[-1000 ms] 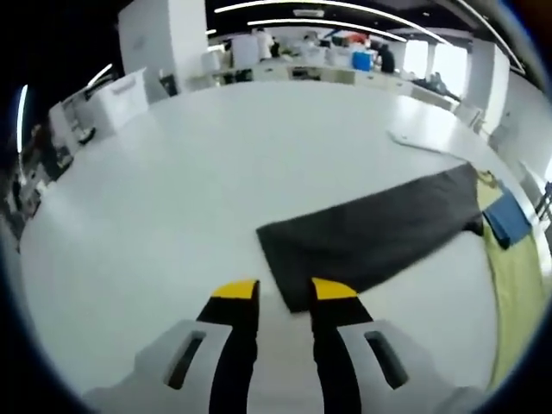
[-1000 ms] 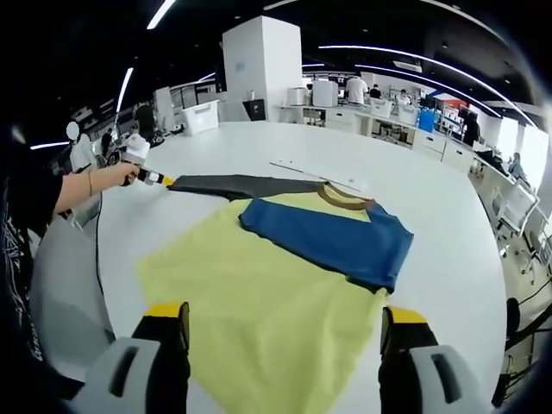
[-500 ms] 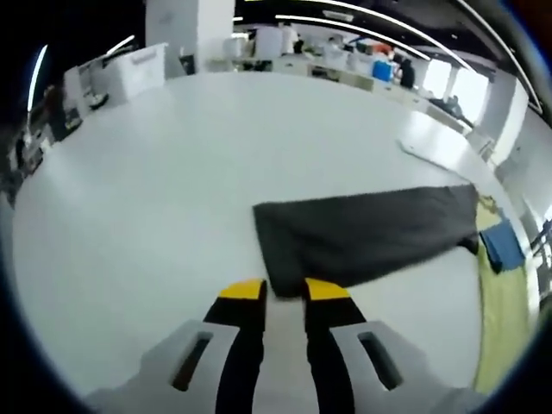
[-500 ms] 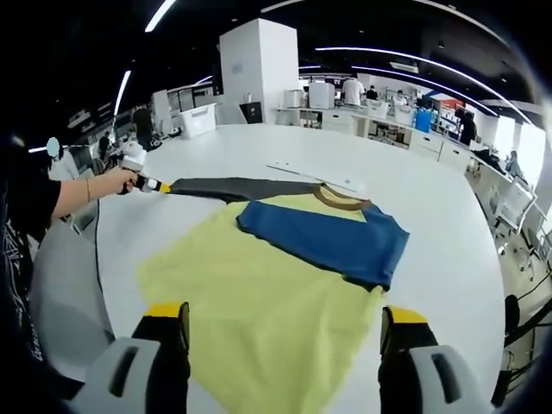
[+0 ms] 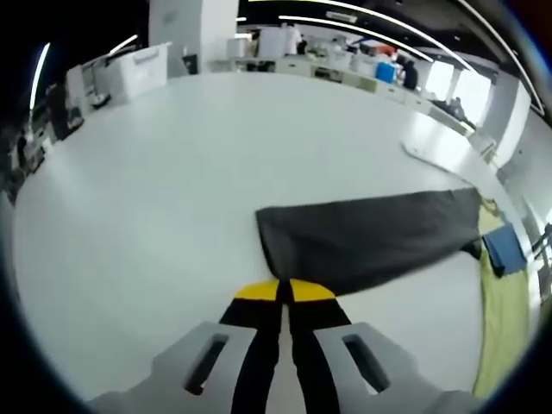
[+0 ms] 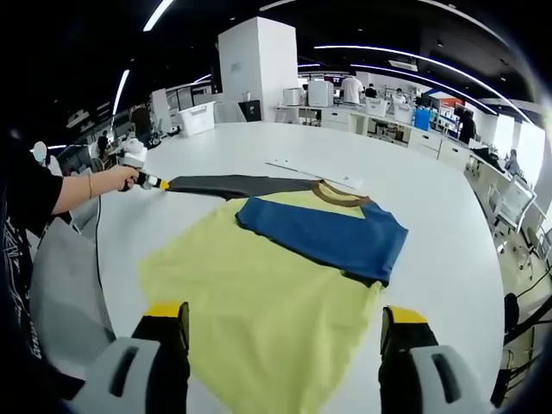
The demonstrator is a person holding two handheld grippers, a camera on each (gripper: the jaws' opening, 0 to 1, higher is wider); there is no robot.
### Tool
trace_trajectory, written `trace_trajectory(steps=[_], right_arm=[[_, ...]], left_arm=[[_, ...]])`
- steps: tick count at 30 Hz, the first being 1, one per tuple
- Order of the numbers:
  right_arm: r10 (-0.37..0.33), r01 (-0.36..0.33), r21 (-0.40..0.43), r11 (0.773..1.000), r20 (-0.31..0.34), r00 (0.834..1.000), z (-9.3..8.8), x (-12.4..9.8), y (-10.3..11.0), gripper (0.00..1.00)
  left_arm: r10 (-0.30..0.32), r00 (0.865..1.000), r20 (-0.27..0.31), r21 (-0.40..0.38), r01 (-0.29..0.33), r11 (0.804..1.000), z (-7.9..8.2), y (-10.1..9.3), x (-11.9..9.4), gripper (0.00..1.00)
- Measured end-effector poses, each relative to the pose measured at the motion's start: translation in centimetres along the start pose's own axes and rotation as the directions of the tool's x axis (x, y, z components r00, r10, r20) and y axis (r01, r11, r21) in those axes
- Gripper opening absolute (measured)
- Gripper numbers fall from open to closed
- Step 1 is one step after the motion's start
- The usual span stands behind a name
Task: Fold the garment on the visible template until the final outline fits inside the template.
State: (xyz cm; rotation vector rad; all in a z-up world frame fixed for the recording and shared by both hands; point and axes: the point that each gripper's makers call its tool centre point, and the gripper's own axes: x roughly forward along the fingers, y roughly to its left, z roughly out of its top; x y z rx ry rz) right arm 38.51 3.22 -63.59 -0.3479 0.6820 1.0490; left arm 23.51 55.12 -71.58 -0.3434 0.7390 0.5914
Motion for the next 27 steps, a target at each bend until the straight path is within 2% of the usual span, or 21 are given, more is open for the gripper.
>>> trace_trajectory(steps=[4, 9, 16, 27], right_arm=[[0.001, -0.001, -0.003, 1.0, 0.002, 1.0, 0.1, 0.0, 0.0, 0.93], [0.005, -0.004, -0.007, 1.0, 0.002, 1.0, 0.1, -0.1, 0.0, 0.93], [0.01, -0.01, -0.01, 1.0, 0.003, 1.0, 0.2, -0.1, 0.0, 0.95], [0.022, -0.021, -0.016, 1.0, 0.006, 1.0, 0.1, -0.4, 0.3, 0.97]], left_arm=[[0.002, 1.0, 0.024, 0.032, -0.002, 0.999, 0.6, -0.1, -0.4, 0.0], [0.006, 0.998, 0.062, 0.13, -0.014, 0.991, 2.3, -0.8, -1.2, 0.0], [-0.006, 0.995, 0.101, 0.18, -0.012, 0.984, 4.0, -1.6, -2.0, 0.0], [-0.072, 0.983, 0.167, 0.279, 0.023, 0.96, 7.6, -4.9, -3.4, 0.0]])
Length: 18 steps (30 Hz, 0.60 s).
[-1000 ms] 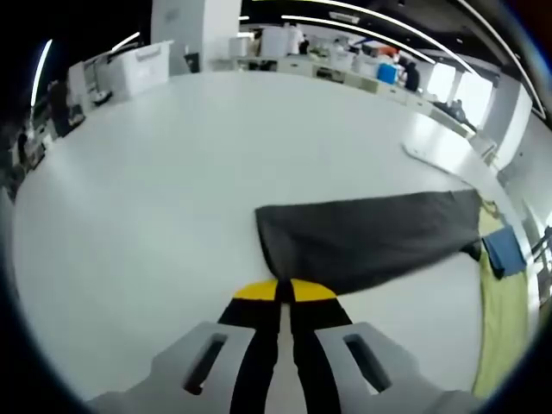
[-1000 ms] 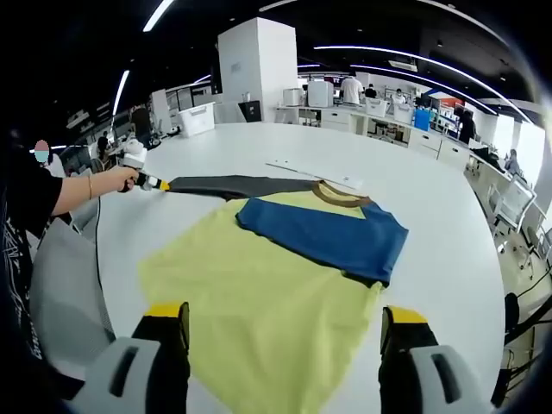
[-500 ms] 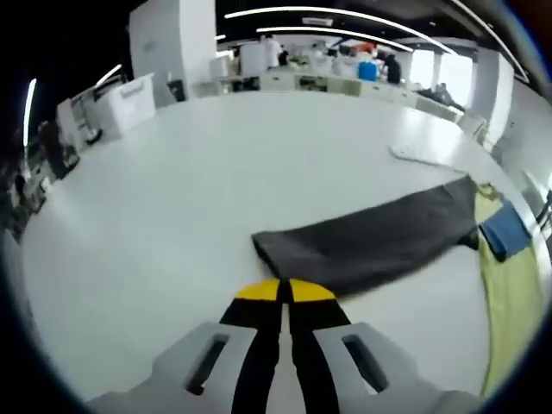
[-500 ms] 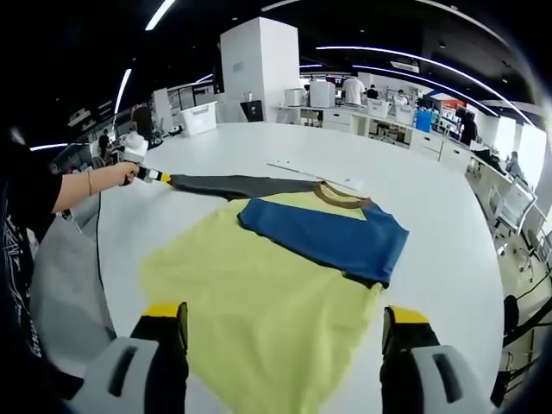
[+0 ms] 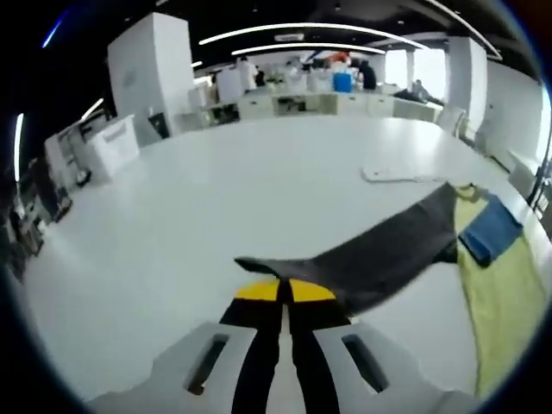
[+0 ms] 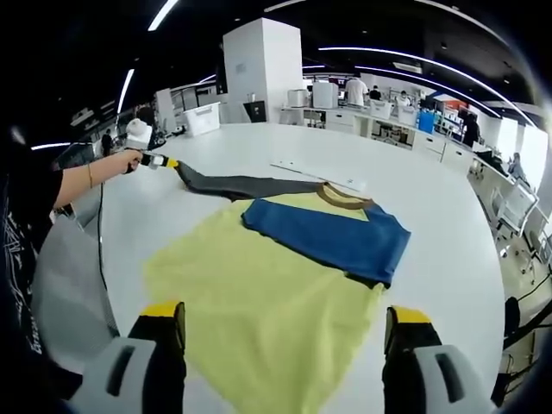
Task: Fold the garment on the visible template until the final outline fits inside the template.
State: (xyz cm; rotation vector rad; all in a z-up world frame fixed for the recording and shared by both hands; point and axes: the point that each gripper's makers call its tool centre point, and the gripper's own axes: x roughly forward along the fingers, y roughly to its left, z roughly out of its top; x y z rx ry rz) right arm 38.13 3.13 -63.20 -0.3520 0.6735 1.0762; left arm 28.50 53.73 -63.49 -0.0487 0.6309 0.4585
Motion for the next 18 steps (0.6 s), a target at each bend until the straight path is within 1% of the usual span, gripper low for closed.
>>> trace_trajectory(steps=[1, 2, 4, 9, 14, 18], right_arm=[[0.0, 0.0, -0.001, 1.0, 0.001, 1.0, 0.0, -0.1, 0.0, 0.97], [0.0, 0.0, -0.001, 1.0, 0.001, 1.0, 0.0, -0.1, 0.0, 0.97], [-0.002, 0.002, 0.0, 1.0, 0.001, 1.0, -0.1, -0.2, 0.0, 0.97], [-0.008, 0.008, 0.002, 1.0, 0.003, 1.0, -0.2, -0.5, -0.1, 0.97], [-0.01, 0.01, 0.003, 1.0, 0.007, 1.0, -0.1, -0.7, -0.1, 0.98], [-0.012, 0.012, 0.002, 1.0, 0.009, 1.0, -0.1, -0.9, -0.1, 0.98]], left_arm=[[-0.01, 1.0, 0.01, 0.005, 0.01, 1.0, 0.5, -0.4, -0.1, 0.0], [-0.014, 1.0, 0.015, 0.008, 0.014, 1.0, 0.7, -0.5, 0.0, 0.0], [-0.029, 0.999, 0.033, 0.025, 0.028, 0.999, 1.7, -1.1, -0.2, 0.0], [-0.057, 0.996, 0.068, 0.095, 0.051, 0.994, 4.0, -2.7, -0.6, 0.0], [-0.101, 0.989, 0.105, 0.153, 0.084, 0.985, 6.4, -4.7, -1.2, 0.0], [-0.136, 0.983, 0.125, 0.198, 0.109, 0.974, 7.9, -6.3, -1.6, 0.0]])
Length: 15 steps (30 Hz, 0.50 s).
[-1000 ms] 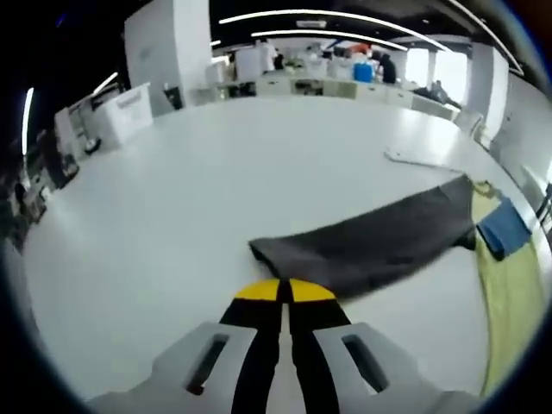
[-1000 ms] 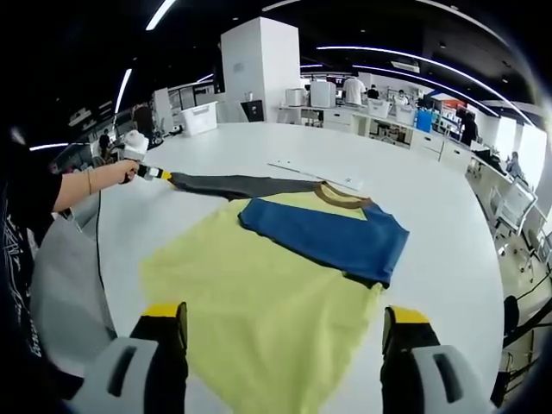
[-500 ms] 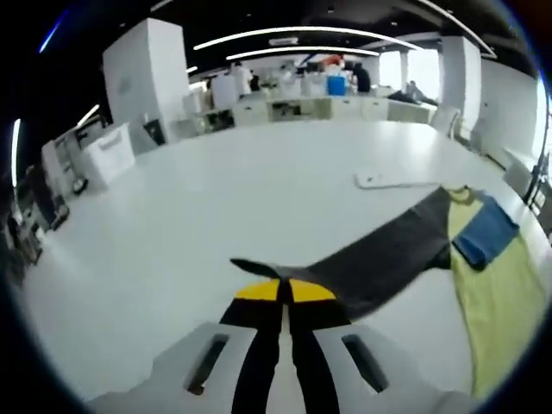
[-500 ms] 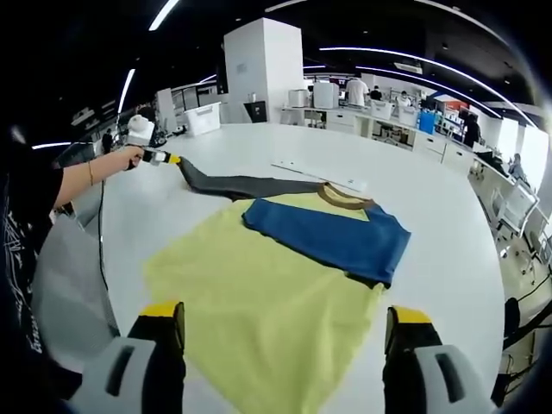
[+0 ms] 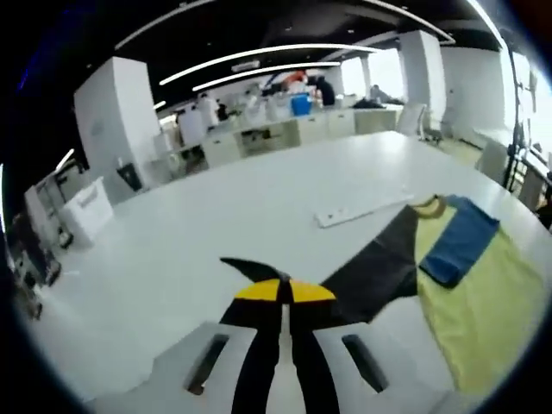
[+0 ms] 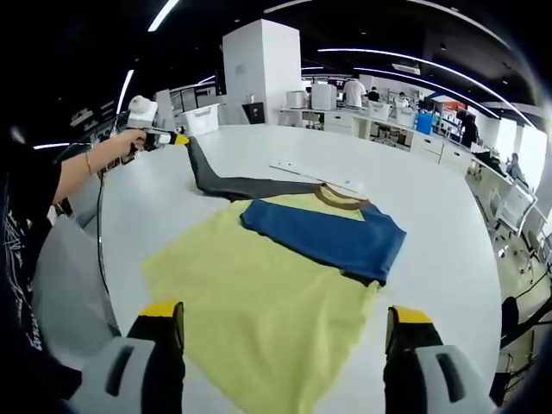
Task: Fold the garment on the visible template until the final outline fits inside the template.
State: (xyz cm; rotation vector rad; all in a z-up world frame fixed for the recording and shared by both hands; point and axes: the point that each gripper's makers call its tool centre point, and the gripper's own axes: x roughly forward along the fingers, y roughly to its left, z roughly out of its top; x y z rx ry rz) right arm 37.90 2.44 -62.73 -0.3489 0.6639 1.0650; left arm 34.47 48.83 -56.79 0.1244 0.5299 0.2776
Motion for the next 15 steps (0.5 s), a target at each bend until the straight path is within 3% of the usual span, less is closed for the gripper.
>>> trace_trajectory(steps=[15], right_arm=[[0.001, -0.001, 0.0, 1.0, -0.004, 1.0, -0.3, -0.3, 0.2, 0.98]], left_arm=[[-0.105, 0.992, 0.065, 0.084, 0.099, 0.992, 5.1, -4.8, 0.4, 0.0]])
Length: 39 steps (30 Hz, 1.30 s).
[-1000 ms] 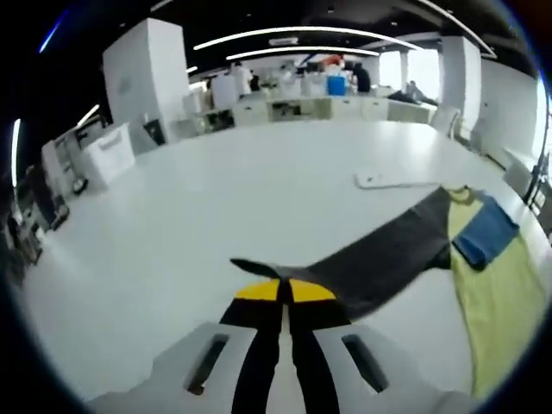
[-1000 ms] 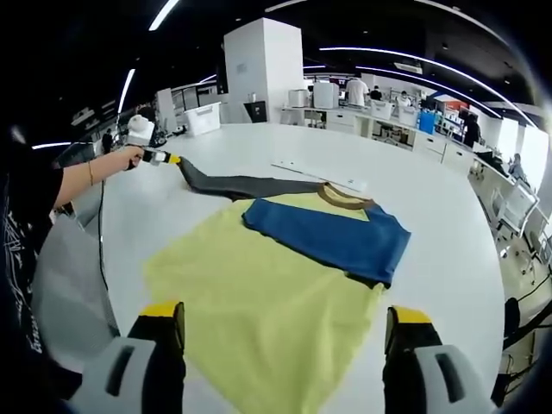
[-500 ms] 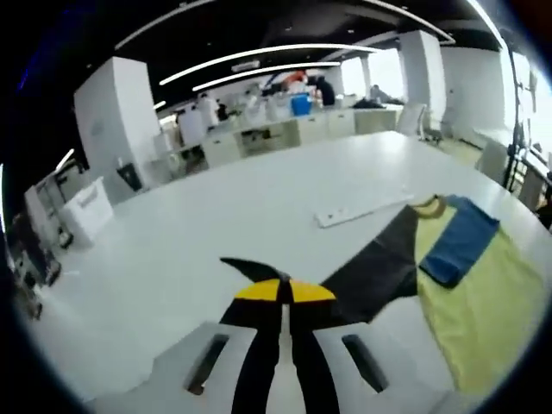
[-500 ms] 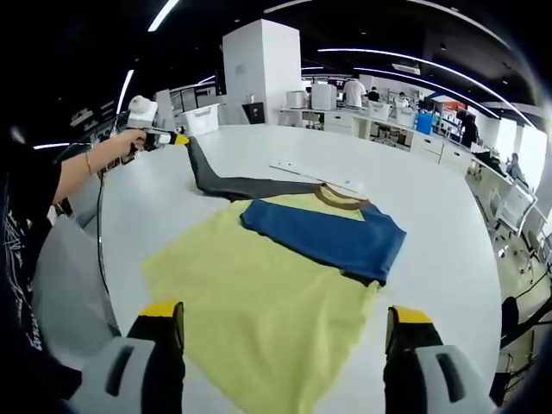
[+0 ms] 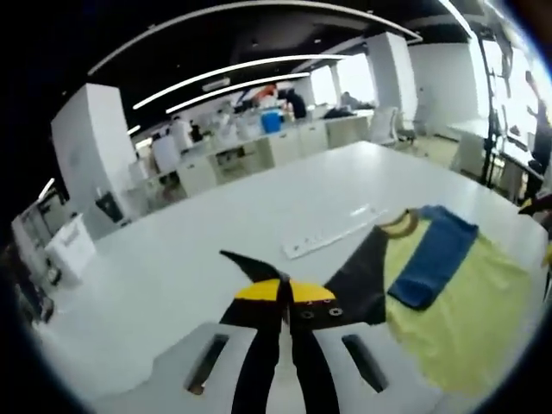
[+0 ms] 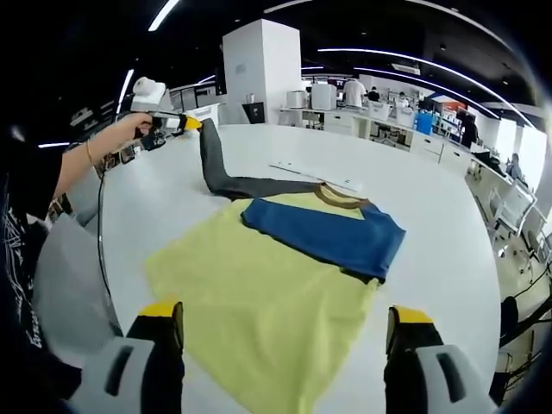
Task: Fold the garment on the visible template until the final outline fits inside the template.
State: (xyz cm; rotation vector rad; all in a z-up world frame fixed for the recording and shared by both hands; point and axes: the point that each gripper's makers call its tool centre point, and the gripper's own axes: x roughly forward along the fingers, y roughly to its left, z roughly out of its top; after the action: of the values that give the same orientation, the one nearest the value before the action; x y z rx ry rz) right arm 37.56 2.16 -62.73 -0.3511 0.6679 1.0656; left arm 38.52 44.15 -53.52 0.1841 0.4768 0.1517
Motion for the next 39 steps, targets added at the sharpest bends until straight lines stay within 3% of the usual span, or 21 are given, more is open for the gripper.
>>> trace_trajectory(steps=[5, 17, 29, 39], right_arm=[[0.004, -0.004, -0.001, 1.0, -0.003, 1.0, -0.1, 0.0, 0.2, 0.99], [0.009, -0.009, -0.006, 1.0, -0.012, 1.0, -0.4, 0.1, 0.3, 0.99], [0.008, -0.008, -0.003, 1.0, -0.02, 1.0, -0.6, 0.2, 0.1, 0.99], [-0.003, 0.004, 0.014, 1.0, -0.023, 1.0, -1.1, 0.1, -0.5, 0.99]], left_arm=[[-0.025, 1.0, 0.011, 0.045, 0.025, 0.999, 1.4, -1.7, 0.6, 0.0], [-0.12, 0.992, 0.041, 0.069, 0.117, 0.991, 4.2, -6.2, 1.8, 0.0], [-0.225, 0.971, 0.087, 0.101, 0.216, 0.971, 7.7, -12.3, 3.0, 0.0], [-0.31, 0.947, 0.09, 0.126, 0.298, 0.946, 9.0, -17.5, 3.8, 0.0]])
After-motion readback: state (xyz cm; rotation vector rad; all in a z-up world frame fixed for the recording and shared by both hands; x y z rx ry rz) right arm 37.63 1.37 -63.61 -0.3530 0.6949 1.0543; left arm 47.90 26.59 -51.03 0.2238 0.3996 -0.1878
